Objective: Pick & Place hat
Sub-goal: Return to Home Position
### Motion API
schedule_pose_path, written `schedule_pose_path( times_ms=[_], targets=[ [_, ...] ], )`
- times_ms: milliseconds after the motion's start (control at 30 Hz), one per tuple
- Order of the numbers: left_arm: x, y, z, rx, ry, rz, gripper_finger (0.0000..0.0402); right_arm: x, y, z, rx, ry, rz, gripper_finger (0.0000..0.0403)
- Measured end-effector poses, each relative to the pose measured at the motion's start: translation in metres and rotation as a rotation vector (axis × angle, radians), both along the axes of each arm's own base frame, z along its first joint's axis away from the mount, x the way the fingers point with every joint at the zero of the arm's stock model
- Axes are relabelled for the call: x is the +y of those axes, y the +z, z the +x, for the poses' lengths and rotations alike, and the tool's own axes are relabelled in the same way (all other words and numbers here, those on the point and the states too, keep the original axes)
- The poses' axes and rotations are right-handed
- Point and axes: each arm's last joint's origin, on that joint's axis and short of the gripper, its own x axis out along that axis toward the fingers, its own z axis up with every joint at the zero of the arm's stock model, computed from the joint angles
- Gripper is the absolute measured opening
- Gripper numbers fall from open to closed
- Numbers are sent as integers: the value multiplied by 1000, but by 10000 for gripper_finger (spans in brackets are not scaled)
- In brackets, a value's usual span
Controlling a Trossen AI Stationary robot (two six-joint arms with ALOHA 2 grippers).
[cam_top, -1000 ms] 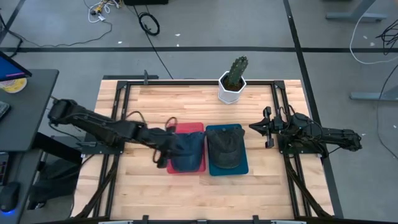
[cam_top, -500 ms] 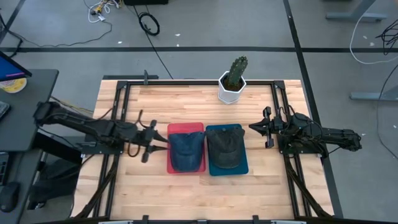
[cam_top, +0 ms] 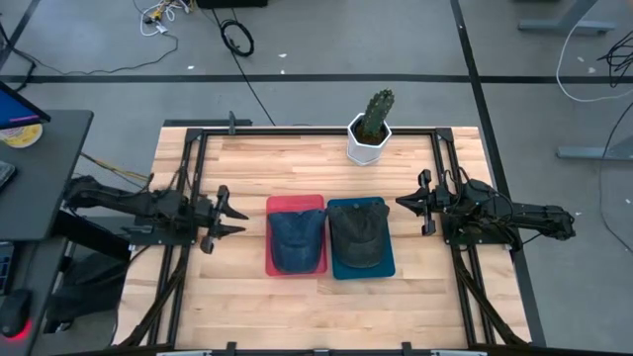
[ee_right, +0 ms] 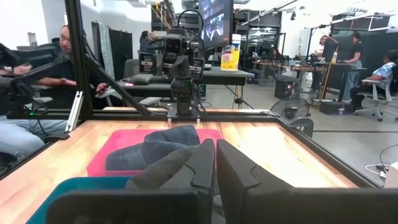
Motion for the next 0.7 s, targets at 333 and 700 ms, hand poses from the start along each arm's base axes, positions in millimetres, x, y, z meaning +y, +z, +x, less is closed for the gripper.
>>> schedule_pose_path(
  times_ms=[333, 700],
  targets=[
    [4, -3, -20, -75, -9, -21, 142, 0, 0, 0, 0, 0, 0, 20],
    [4, -7, -20, -32, -11, 3, 142, 0, 0, 0, 0, 0, 0, 20]
  ],
)
